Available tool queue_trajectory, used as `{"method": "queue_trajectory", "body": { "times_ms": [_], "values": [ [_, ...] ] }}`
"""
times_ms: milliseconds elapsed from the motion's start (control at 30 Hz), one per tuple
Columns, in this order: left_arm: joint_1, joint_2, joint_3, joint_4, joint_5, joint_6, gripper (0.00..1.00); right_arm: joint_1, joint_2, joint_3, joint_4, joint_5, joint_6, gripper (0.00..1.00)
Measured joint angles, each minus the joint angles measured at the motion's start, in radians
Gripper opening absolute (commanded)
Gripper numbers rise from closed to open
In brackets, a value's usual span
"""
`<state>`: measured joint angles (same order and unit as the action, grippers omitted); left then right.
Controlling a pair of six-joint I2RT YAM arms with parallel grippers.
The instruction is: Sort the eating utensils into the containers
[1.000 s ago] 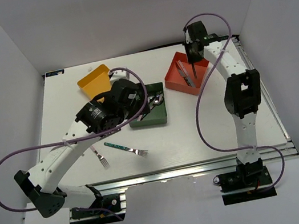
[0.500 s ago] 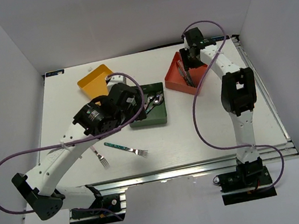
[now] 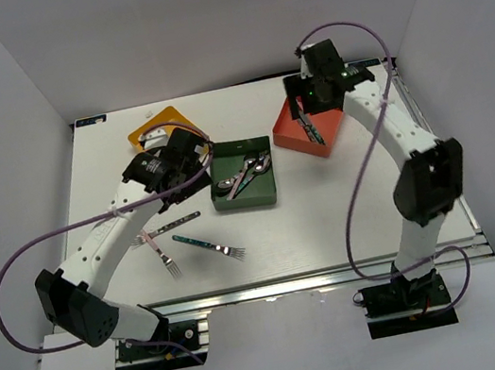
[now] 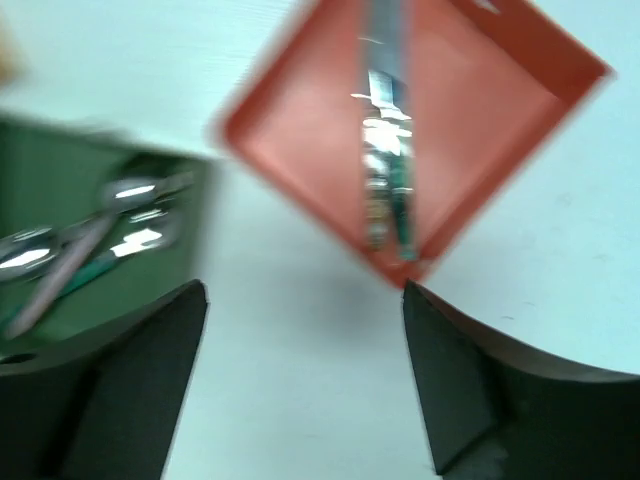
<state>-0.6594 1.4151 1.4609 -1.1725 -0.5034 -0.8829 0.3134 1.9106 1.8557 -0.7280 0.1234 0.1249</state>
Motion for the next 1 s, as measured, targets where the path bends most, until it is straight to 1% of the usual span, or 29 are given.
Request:
{"method": "queue_trajectory", "body": {
  "times_ms": [67, 100, 200, 233, 267, 333, 433, 533, 633, 767, 900, 1000],
  "values": [
    [0.050, 0.015, -0.040, -0.009, -0.021, -0.040, 0.98, 0.073, -0.129, -0.085, 0.019, -0.026, 0.011, 0.86],
    [0.068, 0.017, -0.061, -0.016, -0.029, -0.061, 0.98, 0.127, -0.197, -0.131, 0.032, -0.048, 0.018, 0.89],
    [0.134, 0.013, -0.116, -0.018, -0.034, -0.097, 0.98, 0.288, -0.338, -0.267, 0.105, -0.107, 0.026, 0.89],
    [0.165, 0.010, -0.137, -0.012, -0.029, -0.101, 0.98, 0.324, -0.358, -0.296, 0.116, -0.113, 0.026, 0.89],
    [0.200, 0.006, -0.161, 0.003, -0.020, -0.103, 0.98, 0.397, -0.388, -0.356, 0.137, -0.123, 0.032, 0.89],
    [0.270, 0.003, -0.208, 0.036, 0.003, -0.103, 0.98, 0.469, -0.407, -0.436, 0.156, -0.140, 0.055, 0.88],
    [0.355, 0.019, -0.267, 0.073, 0.032, -0.108, 0.97, 0.494, -0.410, -0.528, 0.162, -0.157, 0.097, 0.88],
    [0.377, 0.064, -0.296, 0.105, 0.051, -0.129, 0.94, 0.492, -0.422, -0.587, 0.160, -0.166, 0.131, 0.88],
    [0.377, 0.127, -0.303, 0.133, 0.060, -0.174, 0.90, 0.499, -0.465, -0.628, 0.156, -0.176, 0.150, 0.88],
    [0.377, 0.173, -0.304, 0.185, 0.087, -0.212, 0.81, 0.512, -0.552, -0.690, 0.156, -0.189, 0.161, 0.88],
    [0.364, 0.190, -0.306, 0.217, 0.109, -0.244, 0.80, 0.517, -0.610, -0.748, 0.151, -0.192, 0.160, 0.88],
    [0.311, 0.185, -0.322, 0.240, 0.112, -0.276, 0.80, 0.517, -0.621, -0.774, 0.147, -0.195, 0.160, 0.87]
  ]
}}
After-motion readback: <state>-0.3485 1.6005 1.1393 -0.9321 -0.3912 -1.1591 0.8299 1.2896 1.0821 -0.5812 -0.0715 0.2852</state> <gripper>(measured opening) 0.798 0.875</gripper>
